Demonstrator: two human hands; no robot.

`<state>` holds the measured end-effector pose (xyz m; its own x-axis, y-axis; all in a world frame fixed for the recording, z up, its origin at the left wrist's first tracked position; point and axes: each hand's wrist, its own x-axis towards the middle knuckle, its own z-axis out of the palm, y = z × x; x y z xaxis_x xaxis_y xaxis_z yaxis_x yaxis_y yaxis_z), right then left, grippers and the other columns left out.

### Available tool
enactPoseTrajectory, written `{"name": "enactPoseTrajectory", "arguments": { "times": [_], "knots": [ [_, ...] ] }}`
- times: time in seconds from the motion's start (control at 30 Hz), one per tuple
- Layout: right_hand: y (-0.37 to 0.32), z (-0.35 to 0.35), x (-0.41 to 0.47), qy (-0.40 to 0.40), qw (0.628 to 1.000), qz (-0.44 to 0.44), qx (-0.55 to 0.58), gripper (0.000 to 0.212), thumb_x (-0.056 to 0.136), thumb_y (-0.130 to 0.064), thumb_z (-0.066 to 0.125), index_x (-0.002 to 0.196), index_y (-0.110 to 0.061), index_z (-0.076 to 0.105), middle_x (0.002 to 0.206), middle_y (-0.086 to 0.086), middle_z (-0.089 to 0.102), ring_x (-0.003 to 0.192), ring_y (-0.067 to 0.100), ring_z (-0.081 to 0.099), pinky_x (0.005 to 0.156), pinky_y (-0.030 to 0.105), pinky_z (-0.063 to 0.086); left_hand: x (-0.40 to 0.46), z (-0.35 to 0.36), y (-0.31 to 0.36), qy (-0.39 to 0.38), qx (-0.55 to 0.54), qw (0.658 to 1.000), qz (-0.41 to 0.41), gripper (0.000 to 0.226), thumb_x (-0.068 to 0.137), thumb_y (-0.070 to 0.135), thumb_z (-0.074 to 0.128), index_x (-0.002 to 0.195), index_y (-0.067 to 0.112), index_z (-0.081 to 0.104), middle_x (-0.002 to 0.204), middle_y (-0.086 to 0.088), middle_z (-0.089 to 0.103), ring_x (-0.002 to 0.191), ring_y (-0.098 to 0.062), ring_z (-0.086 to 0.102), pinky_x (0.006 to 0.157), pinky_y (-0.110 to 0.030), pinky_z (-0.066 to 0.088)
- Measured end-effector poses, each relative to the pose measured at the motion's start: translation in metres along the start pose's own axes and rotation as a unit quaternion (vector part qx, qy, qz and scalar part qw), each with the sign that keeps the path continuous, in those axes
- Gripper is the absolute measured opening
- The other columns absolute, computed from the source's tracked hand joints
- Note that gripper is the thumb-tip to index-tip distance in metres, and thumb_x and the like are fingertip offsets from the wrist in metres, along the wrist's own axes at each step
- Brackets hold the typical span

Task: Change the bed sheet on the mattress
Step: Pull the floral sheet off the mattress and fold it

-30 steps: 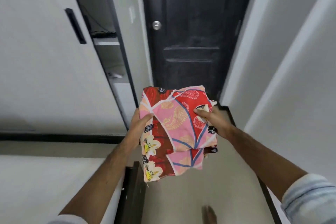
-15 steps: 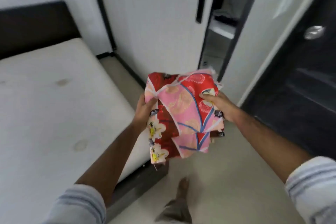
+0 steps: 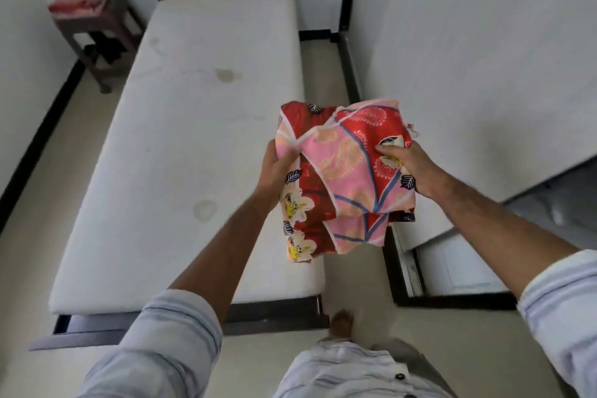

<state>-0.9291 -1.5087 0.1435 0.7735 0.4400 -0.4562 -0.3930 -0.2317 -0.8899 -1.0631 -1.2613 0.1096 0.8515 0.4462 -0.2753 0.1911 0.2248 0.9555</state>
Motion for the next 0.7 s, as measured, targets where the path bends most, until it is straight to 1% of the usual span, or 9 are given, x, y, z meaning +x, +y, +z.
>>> {"name": "enactPoseTrajectory", "arguments": {
  "times": [0.07,0.17,0.3,0.37,0.47,0.57,0.6,0.63,0.7],
  "knots": [
    [-0.019,0.002,0.039,-0.022,1.000,0.001,-0.006,0.043,0.085,-0.027,0.077,0.124,-0.017,0.064,0.107,0.012,0.075,0.097,0.038,0.072,0.089,0.051,0.057,0.027,-0.003,0.013,0.021,-0.002,1.000,0.009,0.052,0.096,0.034,0.068,0.139,0.016,0.044,0.123,-0.010,0.067,0.098,-0.026,0.074,0.078,-0.043,0.063],
    [-0.051,0.005,0.103,-0.052,0.999,-0.003,-0.013,0.042,0.086,-0.025,0.076,0.125,-0.017,0.063,0.107,0.014,0.075,0.097,0.037,0.072,0.089,0.051,0.058,0.080,-0.007,0.034,0.056,-0.006,0.998,0.022,0.053,0.095,0.034,0.069,0.140,0.018,0.045,0.123,-0.007,0.068,0.098,-0.022,0.074,0.080,-0.042,0.063],
    [-0.091,0.008,0.196,-0.083,0.996,-0.014,-0.007,0.040,0.080,-0.029,0.078,0.117,-0.020,0.066,0.112,0.015,0.073,0.098,0.036,0.071,0.090,0.052,0.057,0.163,-0.009,0.056,0.094,-0.017,0.994,0.042,0.050,0.096,0.029,0.068,0.139,0.014,0.046,0.121,-0.007,0.068,0.097,-0.021,0.074,0.074,-0.035,0.062],
    [-0.114,0.005,0.251,-0.094,0.995,-0.015,-0.006,0.049,0.075,-0.034,0.080,0.119,-0.019,0.066,0.111,0.013,0.074,0.100,0.036,0.071,0.092,0.053,0.056,0.216,-0.006,0.070,0.112,-0.018,0.992,0.048,0.051,0.096,0.029,0.069,0.138,0.013,0.045,0.122,-0.008,0.067,0.097,-0.021,0.074,0.073,-0.034,0.062],
    [-0.151,-0.007,0.334,-0.113,0.993,-0.016,0.004,0.060,0.073,-0.035,0.082,0.126,-0.014,0.063,0.110,0.013,0.074,0.096,0.034,0.072,0.092,0.053,0.056,0.300,0.007,0.090,0.129,-0.018,0.991,0.041,0.055,0.094,0.031,0.071,0.138,0.013,0.044,0.123,-0.010,0.067,0.097,-0.024,0.074,0.076,-0.039,0.063],
    [-0.196,-0.024,0.412,-0.115,0.993,-0.011,0.012,0.078,0.059,-0.045,0.091,0.125,-0.013,0.064,0.111,0.015,0.074,0.095,0.035,0.073,0.093,0.054,0.055,0.384,0.025,0.126,0.136,-0.019,0.990,0.025,0.058,0.092,0.032,0.073,0.138,0.013,0.044,0.122,-0.010,0.068,0.095,-0.025,0.075,0.076,-0.041,0.063],
    [-0.215,-0.030,0.439,-0.117,0.993,-0.012,0.017,0.079,0.057,-0.045,0.092,0.124,-0.013,0.064,0.110,0.015,0.074,0.094,0.035,0.073,0.093,0.054,0.055,0.412,0.033,0.141,0.136,-0.017,0.990,0.028,0.058,0.092,0.032,0.074,0.138,0.013,0.044,0.122,-0.010,0.068,0.095,-0.024,0.075,0.075,-0.040,0.063],
    [-0.231,-0.037,0.463,-0.118,0.993,-0.013,0.017,0.073,0.062,-0.043,0.090,0.123,-0.013,0.064,0.109,0.015,0.074,0.094,0.035,0.073,0.093,0.055,0.055,0.436,0.040,0.155,0.136,-0.013,0.990,0.028,0.059,0.091,0.033,0.074,0.138,0.013,0.044,0.121,-0.009,0.068,0.094,-0.023,0.075,0.074,-0.039,0.063],
    [-0.267,-0.047,0.508,-0.113,0.993,-0.022,0.014,0.052,0.076,-0.033,0.082,0.122,-0.014,0.065,0.109,0.015,0.074,0.094,0.036,0.072,0.095,0.057,0.054,0.483,0.051,0.183,0.133,-0.004,0.991,0.031,0.061,0.090,0.034,0.075,0.138,0.015,0.043,0.121,-0.006,0.068,0.094,-0.020,0.075,0.072,-0.037,0.063]
  ]
}}
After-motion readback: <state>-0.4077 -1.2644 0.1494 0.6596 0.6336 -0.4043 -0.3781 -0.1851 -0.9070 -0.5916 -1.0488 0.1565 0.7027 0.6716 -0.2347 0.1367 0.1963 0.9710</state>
